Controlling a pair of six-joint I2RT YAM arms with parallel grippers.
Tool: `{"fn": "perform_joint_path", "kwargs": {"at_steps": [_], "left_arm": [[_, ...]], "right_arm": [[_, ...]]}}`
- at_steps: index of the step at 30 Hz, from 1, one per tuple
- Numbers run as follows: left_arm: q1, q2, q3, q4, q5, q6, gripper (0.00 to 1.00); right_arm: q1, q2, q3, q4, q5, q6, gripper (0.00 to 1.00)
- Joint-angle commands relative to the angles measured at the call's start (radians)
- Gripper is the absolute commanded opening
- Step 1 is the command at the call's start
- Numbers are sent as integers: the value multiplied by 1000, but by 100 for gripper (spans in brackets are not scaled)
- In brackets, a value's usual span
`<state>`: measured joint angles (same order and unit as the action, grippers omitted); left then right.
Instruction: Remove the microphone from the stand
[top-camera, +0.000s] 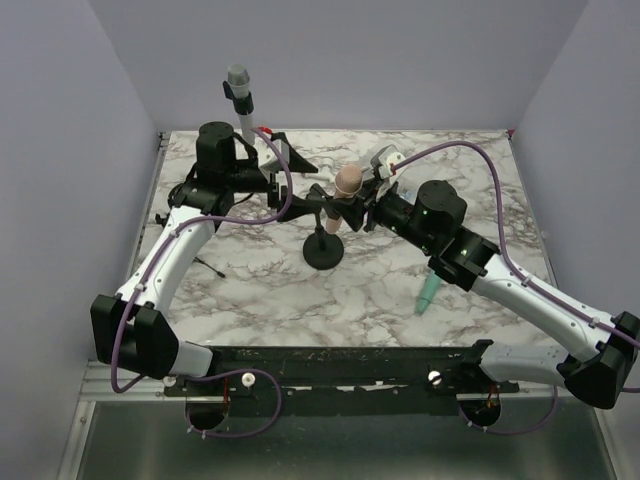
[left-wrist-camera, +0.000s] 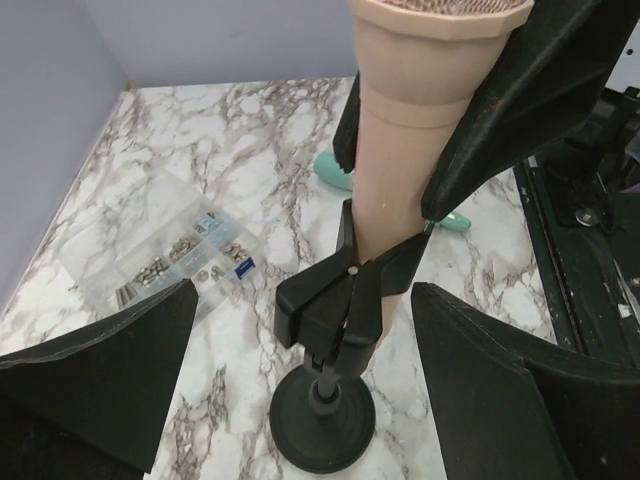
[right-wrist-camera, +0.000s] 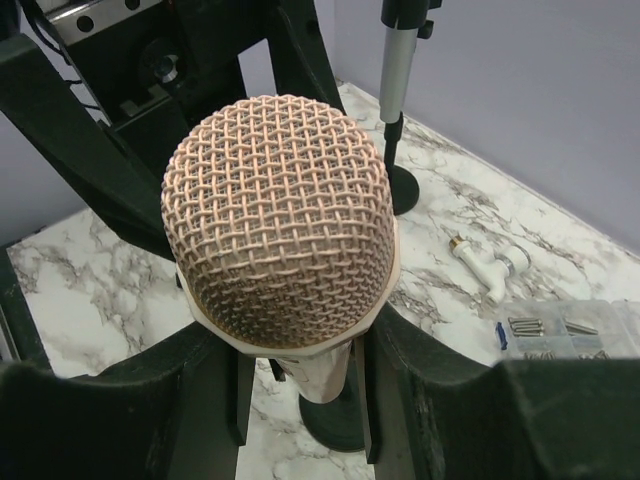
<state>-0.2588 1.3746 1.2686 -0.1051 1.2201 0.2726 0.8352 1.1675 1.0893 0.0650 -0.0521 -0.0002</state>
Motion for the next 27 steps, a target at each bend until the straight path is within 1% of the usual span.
{"fn": "perform_joint_path", "kwargs": {"at_steps": [1,4,12,16,18,19,20,21,22,23,24,27], "left_arm": [[-47,31,24,-19,81,80,88],[-56,41,15,-4,74,76,86],[-57,36,7,-33,75,105,80],[-57,34,-3,-40,73,119,75],[-57,32,-5,-49,67,130,70],[-57,32,-5,-54,65,137,62],[-57,31,-6,-55,59,142,50],[-57,28,-11,-53,49,146,28],[-57,21,-18,-45,32,150,9],[-57,14,-35,-25,26,146,3],[-57,5,-50,-3,21,137,0],[-57,2,-51,-24,13,149,0]], "right_arm": [[0,22,23,-37,-64,45,1],[-1,20,24,-39,-63,46,1],[-2,13,26,-47,-58,45,1],[-3,10,22,-47,-58,47,1],[-3,8,21,-47,-58,49,1],[-2,8,22,-47,-58,48,1],[-2,7,22,-47,-58,49,1],[-2,7,23,-47,-58,49,1],[-2,6,23,-47,-57,48,1],[-2,5,24,-48,-56,48,1],[-2,5,27,-48,-54,48,1],[-2,1,30,-52,-42,46,1]]}}
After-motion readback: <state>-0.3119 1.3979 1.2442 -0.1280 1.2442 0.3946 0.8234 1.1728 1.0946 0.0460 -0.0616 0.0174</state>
